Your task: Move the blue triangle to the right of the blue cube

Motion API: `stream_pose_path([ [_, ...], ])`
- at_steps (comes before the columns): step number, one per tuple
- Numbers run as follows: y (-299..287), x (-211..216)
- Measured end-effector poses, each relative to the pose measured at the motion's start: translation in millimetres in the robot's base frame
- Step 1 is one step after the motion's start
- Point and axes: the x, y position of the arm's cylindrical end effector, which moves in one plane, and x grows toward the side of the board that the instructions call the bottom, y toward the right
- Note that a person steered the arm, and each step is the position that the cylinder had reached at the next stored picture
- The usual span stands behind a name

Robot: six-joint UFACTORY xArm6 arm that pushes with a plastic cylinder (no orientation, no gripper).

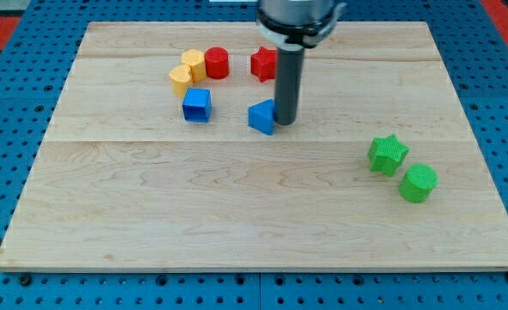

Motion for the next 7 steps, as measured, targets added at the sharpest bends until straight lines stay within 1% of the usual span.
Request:
stream_pose_path([
  [1, -10, -16],
  [2, -20, -16],
  [3, -9, -4],
  [4, -12, 32],
  [5, -30, 24],
  [6, -20, 15],
  [7, -28, 6],
])
